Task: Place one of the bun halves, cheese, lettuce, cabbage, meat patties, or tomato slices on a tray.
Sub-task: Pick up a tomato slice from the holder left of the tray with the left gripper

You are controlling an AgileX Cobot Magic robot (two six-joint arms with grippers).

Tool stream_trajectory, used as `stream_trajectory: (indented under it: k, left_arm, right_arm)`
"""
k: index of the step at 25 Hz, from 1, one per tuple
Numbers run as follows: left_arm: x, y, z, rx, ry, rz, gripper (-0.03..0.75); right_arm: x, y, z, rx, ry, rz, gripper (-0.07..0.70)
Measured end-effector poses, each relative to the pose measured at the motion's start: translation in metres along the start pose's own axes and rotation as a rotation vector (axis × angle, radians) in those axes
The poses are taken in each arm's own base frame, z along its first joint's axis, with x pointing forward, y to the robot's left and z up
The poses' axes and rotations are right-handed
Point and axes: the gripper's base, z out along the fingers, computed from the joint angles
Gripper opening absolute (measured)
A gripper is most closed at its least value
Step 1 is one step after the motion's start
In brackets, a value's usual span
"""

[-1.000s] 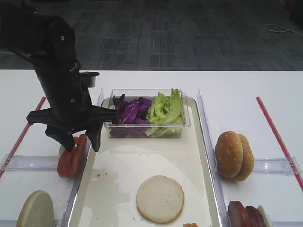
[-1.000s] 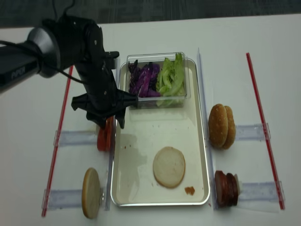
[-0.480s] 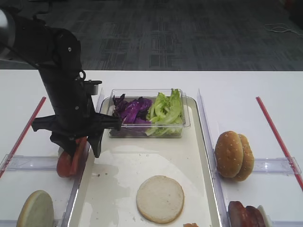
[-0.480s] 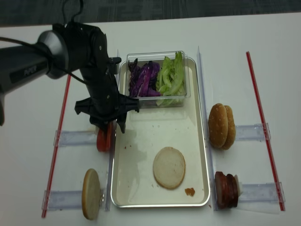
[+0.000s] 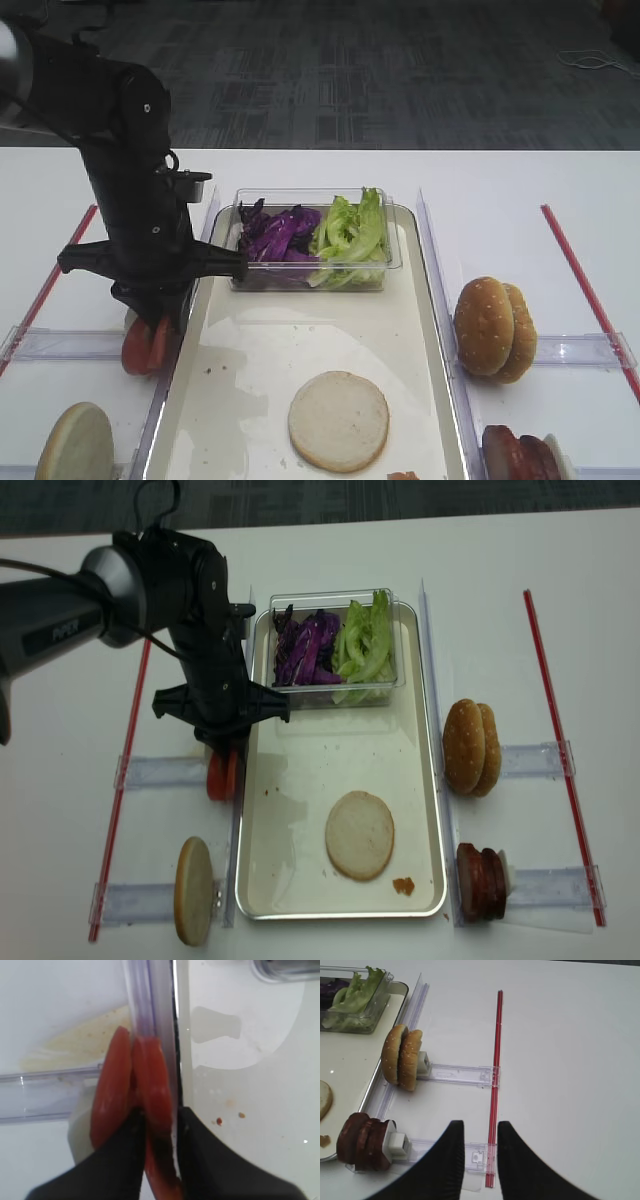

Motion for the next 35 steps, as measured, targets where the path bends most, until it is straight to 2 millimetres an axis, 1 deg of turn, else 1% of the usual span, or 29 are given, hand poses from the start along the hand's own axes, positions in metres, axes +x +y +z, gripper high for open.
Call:
stream_trajectory:
  k: [7,14,22,29,31,35]
  left_arm:
    - [0.001,0.001,0.000,-0.008,0.009,0.003,0.040]
    - [0.001,0.001,-0.001,-0.012,0.019,0.003,0.033]
    - [-0.006,0.000,-0.025,-0.043,0.035,0.005,0.032]
    - [-0.012,-0.002,-0.036,-0.035,0.008,0.006,0.029]
    - [-0.011,-0.002,-0.041,-0.031,-0.004,0.006,0.029]
    - [-0.006,-0.001,-0.059,-0.016,-0.051,0.006,0.029]
  right_arm:
    - [0.000,0.000,0.000,0.000,0.000,0.000,0.201]
    - [0.000,0.000,0.000,0.000,0.000,0.000,0.201]
    - [0.000,0.000,0.000,0.000,0.000,0.000,0.201]
    - [0.000,0.000,0.000,0.000,0.000,0.000,0.201]
    - [0.000,0.000,0.000,0.000,0.000,0.000,0.201]
    - [0.000,0.000,0.000,0.000,0.000,0.000,0.201]
